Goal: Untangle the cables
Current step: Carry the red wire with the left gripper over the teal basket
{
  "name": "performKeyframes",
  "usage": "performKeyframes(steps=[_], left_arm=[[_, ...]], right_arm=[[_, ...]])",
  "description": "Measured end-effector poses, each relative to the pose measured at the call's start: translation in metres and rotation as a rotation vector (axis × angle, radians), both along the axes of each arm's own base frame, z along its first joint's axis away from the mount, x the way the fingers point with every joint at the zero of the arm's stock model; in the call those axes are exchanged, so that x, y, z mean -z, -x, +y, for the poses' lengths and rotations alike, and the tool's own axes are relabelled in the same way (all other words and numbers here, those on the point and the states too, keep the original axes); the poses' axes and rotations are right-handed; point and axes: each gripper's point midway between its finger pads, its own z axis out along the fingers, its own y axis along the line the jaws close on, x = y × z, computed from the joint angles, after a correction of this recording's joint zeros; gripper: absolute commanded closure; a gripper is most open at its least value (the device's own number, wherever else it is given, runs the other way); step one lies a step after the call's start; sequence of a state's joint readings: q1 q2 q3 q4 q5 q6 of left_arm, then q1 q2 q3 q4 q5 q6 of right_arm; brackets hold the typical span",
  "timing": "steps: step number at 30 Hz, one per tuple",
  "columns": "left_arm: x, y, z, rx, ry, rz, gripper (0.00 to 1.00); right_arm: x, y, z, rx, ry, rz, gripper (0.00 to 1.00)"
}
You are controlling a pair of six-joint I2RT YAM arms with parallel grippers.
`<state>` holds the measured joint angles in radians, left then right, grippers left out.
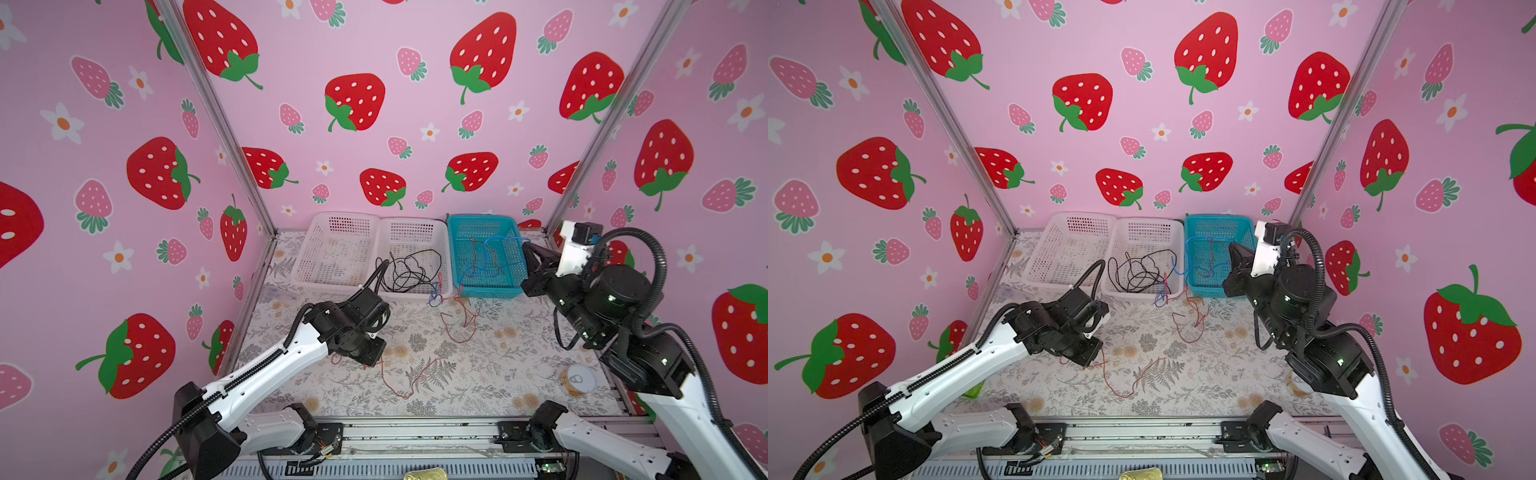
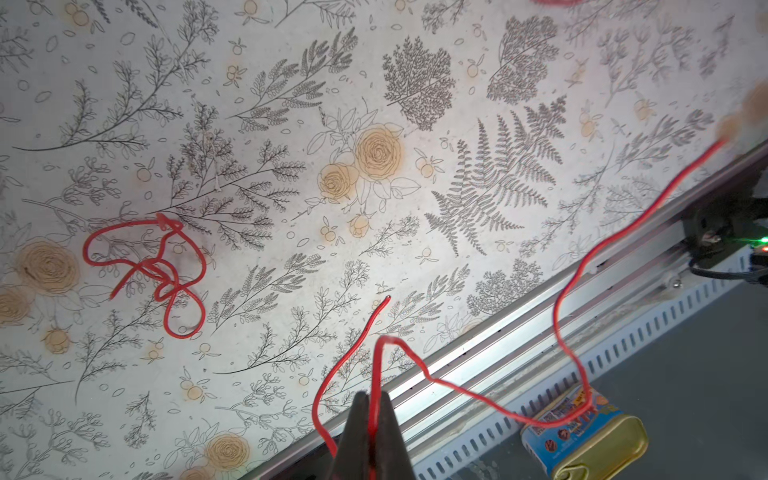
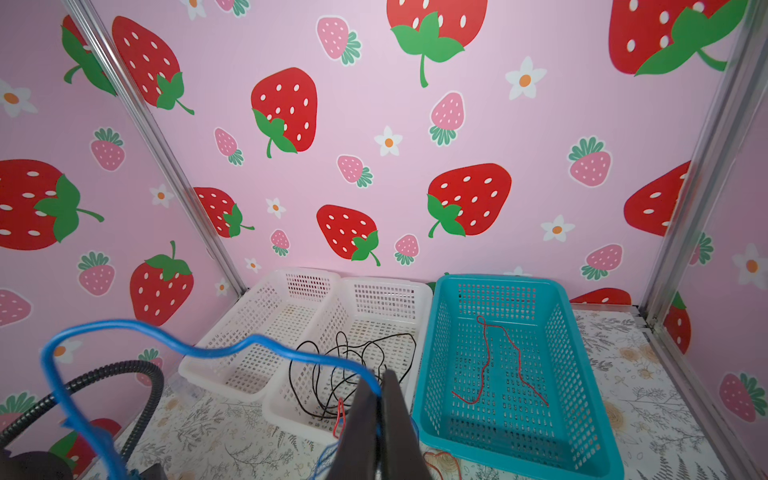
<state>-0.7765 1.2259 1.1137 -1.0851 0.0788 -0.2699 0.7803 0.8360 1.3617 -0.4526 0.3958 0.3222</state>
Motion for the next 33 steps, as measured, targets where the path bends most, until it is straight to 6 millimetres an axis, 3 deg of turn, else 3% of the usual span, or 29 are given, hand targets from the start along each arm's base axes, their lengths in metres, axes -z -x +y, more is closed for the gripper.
performKeyframes(steps=[3, 8, 10, 15, 20, 28, 33], left_arm=[[0.002, -0.002, -0.001, 0.010, -0.029, -0.007, 1.00], [-0.010, -0.009, 0.002, -0.003, -0.018, -0.072, 1.00], [-0.022, -0.012, 0.002, -0.014, 0.014, -0.115, 1.00], [-0.057, -0.026, 0.001, -0.060, 0.094, -0.232, 1.00], [-0.083, -0.044, 0.006, -0.126, 0.154, -0.314, 1.00], [-0.100, -0.068, 0.015, -0.222, 0.205, -0.363, 1.00], [-0.128, -0.094, 0.018, -0.290, 0.257, -0.408, 1.00]], right_arm=[[-0.018, 0.008, -0.009, 0.003, -0.027, -0.037, 1.00], [-0.021, 0.020, -0.010, -0.043, -0.051, -0.055, 1.00], [-0.007, 0.022, -0.003, -0.082, -0.046, -0.041, 1.00], [0.053, 0.022, 0.023, -0.193, -0.003, 0.054, 1.00], [0.092, 0.030, 0.044, -0.312, 0.003, 0.120, 1.00], [0.129, 0.041, 0.046, -0.359, -0.059, 0.161, 1.00], [0.179, 0.037, 0.044, -0.324, -0.077, 0.235, 1.00]])
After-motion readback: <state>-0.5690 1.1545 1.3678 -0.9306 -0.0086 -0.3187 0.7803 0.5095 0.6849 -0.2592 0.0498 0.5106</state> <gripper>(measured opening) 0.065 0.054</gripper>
